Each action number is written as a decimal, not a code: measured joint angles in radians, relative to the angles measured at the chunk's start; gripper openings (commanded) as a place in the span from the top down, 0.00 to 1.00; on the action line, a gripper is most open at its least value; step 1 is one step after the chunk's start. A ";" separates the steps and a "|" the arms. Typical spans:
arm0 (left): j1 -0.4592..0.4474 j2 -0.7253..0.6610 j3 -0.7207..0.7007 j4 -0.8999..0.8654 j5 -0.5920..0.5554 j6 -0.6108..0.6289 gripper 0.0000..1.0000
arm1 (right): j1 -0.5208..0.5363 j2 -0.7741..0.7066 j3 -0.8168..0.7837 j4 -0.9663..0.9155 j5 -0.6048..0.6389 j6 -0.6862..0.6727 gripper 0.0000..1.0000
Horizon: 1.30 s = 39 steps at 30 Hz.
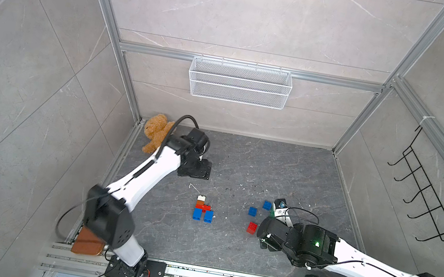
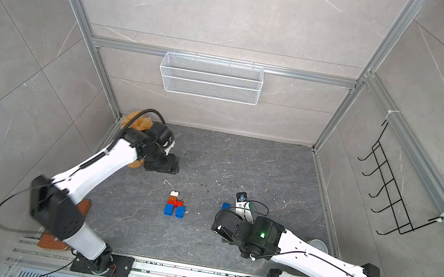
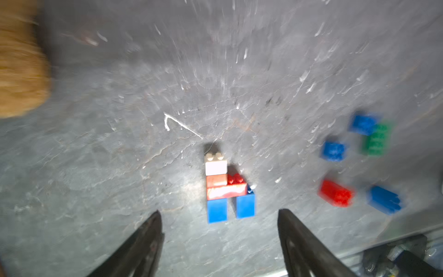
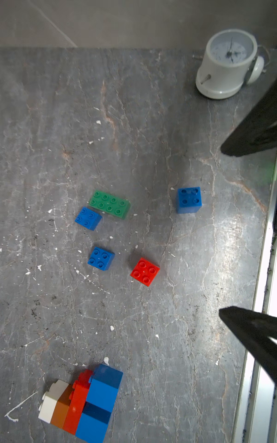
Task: Assemble the letter h with lego
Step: Adjust the lego brick at the center of the board, then move the lego brick at the center of the board.
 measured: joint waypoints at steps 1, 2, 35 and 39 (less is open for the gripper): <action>0.000 -0.090 -0.051 0.041 -0.017 -0.002 0.00 | -0.005 0.010 -0.006 0.015 -0.019 0.007 0.00; 0.000 -0.177 -0.105 0.081 -0.038 -0.006 0.00 | -0.018 0.030 -0.008 0.033 -0.044 0.016 0.00; 0.000 -0.659 -0.645 0.257 -0.539 -0.011 0.00 | -0.294 0.573 -0.051 0.524 -0.381 -0.020 0.02; 0.000 -0.666 -0.645 0.259 -0.554 -0.011 0.00 | -0.294 0.592 -0.033 0.546 -0.391 -0.057 0.02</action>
